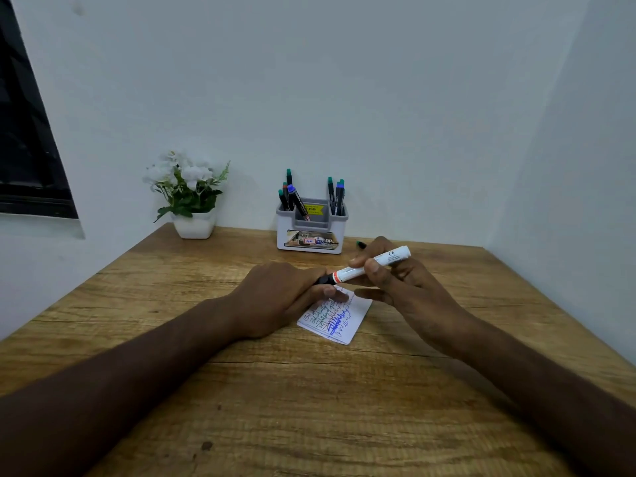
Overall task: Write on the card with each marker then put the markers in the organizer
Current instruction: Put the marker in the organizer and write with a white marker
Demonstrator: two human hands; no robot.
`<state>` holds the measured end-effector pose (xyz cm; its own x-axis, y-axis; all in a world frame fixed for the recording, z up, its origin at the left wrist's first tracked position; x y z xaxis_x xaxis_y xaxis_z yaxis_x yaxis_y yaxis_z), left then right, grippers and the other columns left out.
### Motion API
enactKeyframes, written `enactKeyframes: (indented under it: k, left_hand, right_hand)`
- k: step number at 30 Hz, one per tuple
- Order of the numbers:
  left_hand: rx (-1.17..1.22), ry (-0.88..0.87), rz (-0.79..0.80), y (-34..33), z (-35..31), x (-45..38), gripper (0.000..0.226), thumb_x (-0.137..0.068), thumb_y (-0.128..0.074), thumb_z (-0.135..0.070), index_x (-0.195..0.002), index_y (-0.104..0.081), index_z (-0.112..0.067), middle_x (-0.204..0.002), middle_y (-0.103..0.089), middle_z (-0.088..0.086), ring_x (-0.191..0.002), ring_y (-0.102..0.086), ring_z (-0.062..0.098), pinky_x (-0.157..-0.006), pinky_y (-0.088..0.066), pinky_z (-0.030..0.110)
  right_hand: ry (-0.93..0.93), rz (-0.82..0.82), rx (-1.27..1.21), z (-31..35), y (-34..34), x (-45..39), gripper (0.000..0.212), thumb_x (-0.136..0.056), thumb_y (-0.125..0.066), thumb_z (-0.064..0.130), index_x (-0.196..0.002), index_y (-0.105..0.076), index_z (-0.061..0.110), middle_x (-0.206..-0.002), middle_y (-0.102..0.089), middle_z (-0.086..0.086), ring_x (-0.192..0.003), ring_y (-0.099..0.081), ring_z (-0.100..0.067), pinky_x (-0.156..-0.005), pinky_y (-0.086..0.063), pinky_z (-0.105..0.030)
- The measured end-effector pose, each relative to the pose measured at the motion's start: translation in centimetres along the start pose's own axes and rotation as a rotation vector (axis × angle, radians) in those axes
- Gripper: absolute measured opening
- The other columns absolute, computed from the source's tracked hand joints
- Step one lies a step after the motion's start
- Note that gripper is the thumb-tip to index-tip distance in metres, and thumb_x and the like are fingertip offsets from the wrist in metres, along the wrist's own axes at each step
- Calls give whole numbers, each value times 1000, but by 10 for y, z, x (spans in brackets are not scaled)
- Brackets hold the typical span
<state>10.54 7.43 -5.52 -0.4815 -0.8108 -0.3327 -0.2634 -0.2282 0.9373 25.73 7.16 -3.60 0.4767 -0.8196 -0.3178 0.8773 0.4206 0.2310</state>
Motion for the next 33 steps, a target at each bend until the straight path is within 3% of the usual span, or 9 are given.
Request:
enactKeyframes:
  k: [3,6,10,12,16,19,21,29,33]
  left_hand:
    - [44,20,2,-1,6,1,61,-94,-5,-78,-107,-52,-41,-76,-61,-12,-68,-56,7,-63,-44,35]
    - [76,6,11,-2,6,2,54,-97,-8,-75,-99,-52,-44,-79,-66,-8,-70,-58,10,-63,-45,37]
    - [83,-7,17,-2,0,1,55,-101,-12,-73,-103,-59,-45,-76,-60,-12,-72,-57,9,-57,-37,29]
    - [121,3,17,-3,4,2,56,-103,-18,-73,-104,-61,-37,-83,-65,-12,-77,-58,7,-60,-41,31]
    - [172,-26,47,-9,6,5,36,-99,-47,-74,-99,-49,-38,-122,-70,-28,-97,-64,0,-75,-55,40]
    - [249,-41,92,-12,4,5,43,-95,-61,-70,-122,-59,-37,-118,-59,-37,-104,-58,-2,-82,-54,34]
    - [274,-41,119,-15,5,4,53,-93,-57,-74,-129,-58,-35,-118,-58,-28,-105,-58,3,-85,-54,36]
    - [289,-61,157,-20,7,5,44,-94,-56,-76,-116,-48,-39,-135,-59,-23,-117,-59,8,-91,-54,42]
    - [262,-47,185,-22,8,4,56,-97,-59,-69,-142,-50,-36,-120,-52,-35,-114,-56,2,-92,-53,36]
  right_hand:
    - [-14,-54,-157,9,15,-2,26,-103,-50,41,-90,-65,25,-118,-78,-17,-122,-73,-30,-113,-49,-63]
    - [29,-192,-413,28,46,-5,31,-109,-41,46,-92,-55,25,-132,-69,-33,-129,-68,-39,-110,-47,-60]
    - [-27,-326,-302,11,63,-3,43,-100,-45,60,-107,-72,28,-125,-79,-8,-112,-72,-27,-97,-53,-47]
    - [-22,-367,-239,4,66,-3,48,-97,-50,58,-110,-79,22,-104,-79,-3,-91,-68,-22,-80,-54,-36]
    - [-47,-329,-168,-8,67,-6,36,-105,-57,34,-106,-76,4,-81,-72,-9,-70,-62,-19,-67,-57,-29]
    - [-117,-195,-159,-17,52,-5,5,-96,-72,9,-94,-75,5,-92,-75,-23,-82,-69,-26,-78,-62,-35]
    - [-136,-170,-71,-23,49,-3,20,-89,-75,-8,-88,-77,12,-99,-77,-29,-85,-71,-30,-83,-62,-41]
    - [-163,-159,146,-32,44,-2,8,-91,-71,-1,-87,-77,2,-73,-74,-15,-62,-65,-20,-59,-56,-24]
    - [-163,-144,149,-32,42,-3,11,-93,-69,-1,-85,-76,1,-65,-72,-2,-57,-64,-13,-53,-52,-19]
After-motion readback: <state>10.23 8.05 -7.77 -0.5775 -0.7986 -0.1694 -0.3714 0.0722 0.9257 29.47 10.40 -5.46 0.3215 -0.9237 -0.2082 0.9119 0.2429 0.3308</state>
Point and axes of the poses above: each hand's wrist, its own x-axis away from the middle knuckle, its own y-axis out of the back of the hand, z = x × y, the point moved 9 cm from there along -x, towards the middle knuckle
